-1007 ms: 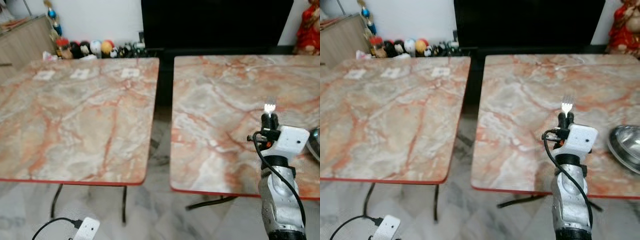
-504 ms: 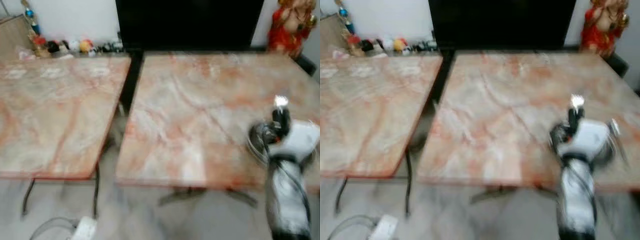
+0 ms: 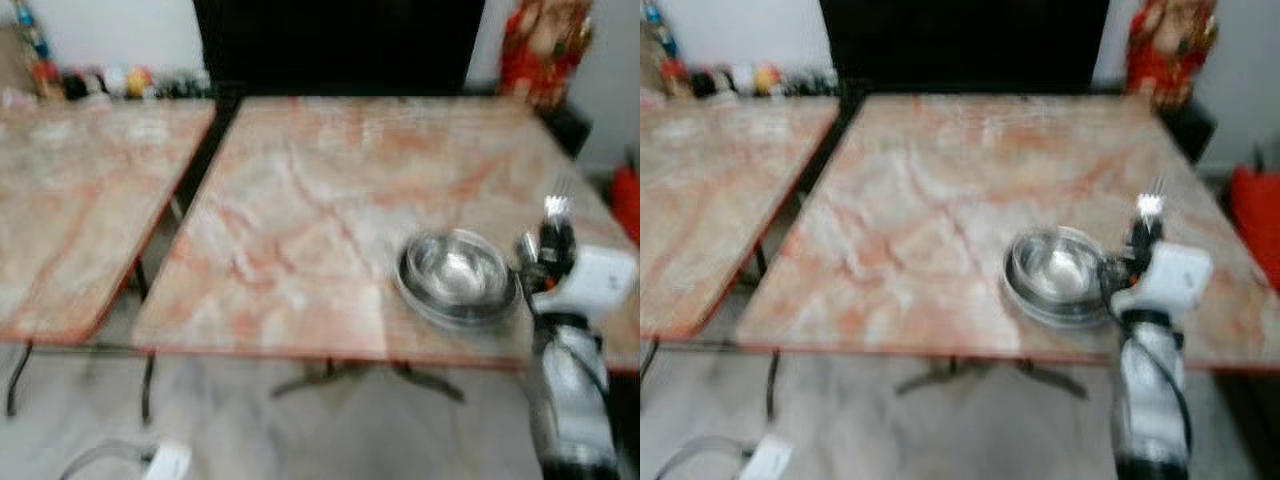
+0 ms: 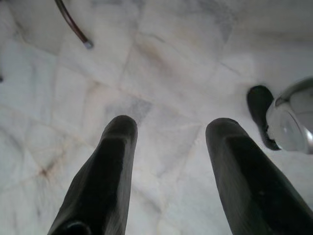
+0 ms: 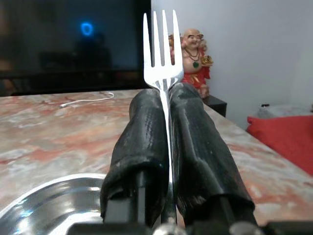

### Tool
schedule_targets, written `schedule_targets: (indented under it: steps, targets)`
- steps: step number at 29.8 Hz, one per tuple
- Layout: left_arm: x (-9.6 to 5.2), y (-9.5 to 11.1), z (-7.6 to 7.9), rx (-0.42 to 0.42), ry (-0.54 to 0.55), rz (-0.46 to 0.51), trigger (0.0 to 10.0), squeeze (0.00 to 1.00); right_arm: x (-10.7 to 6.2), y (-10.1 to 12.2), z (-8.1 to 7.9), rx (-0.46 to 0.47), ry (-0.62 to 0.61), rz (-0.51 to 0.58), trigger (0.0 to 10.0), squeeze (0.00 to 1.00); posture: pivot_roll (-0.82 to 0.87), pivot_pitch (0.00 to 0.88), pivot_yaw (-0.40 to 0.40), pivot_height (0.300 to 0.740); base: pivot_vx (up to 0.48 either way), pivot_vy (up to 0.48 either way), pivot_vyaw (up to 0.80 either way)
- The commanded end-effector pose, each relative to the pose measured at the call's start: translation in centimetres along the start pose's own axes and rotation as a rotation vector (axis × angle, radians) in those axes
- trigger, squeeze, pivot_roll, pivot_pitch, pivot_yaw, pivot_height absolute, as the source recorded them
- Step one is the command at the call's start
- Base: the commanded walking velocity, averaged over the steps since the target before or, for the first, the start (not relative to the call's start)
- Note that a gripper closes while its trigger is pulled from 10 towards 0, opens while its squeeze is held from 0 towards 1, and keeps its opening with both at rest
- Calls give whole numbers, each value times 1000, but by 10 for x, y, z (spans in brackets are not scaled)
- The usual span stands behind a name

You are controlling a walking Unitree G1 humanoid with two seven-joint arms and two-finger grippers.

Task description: Setting the table

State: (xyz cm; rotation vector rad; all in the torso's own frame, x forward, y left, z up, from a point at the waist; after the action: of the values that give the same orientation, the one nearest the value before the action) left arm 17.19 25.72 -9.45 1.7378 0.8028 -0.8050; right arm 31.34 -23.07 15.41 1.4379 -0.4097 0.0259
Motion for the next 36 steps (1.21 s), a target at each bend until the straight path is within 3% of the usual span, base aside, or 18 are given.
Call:
schedule_targets:
  steps: [1, 19, 36]
  targets:
    - [0, 3, -3, 3, 11, 5, 10000, 0, 1, 4, 6, -2, -13, 15, 10000, 0, 20, 0, 54, 740, 0, 0, 0]
    - [-1, -1, -3, -25, 8, -1, 10000, 0, 1, 1, 12, -22, -26, -1, 10000, 0, 21, 0, 48, 740, 0, 0, 0]
    - [0, 1, 0, -33, -5, 3, 10000, 0, 4, 0, 5, -13, -14, -7, 10000, 0, 23, 0, 45, 740, 293, 0, 0]
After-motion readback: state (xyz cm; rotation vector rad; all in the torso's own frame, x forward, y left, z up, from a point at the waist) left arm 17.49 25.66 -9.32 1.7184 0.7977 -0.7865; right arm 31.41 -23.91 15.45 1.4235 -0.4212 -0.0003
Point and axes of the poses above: a point about 5 cm out from each wrist's last joint towards the gripper, its own x axis pointing out of the wrist towards the gripper, its own y axis along the axis of the wrist's last joint, z = x × y, the point moved 2 cm from there along x, pointing out of the wrist towards the gripper, and after that the axes turned 6 degrees about -x, right-handed, at the moved point
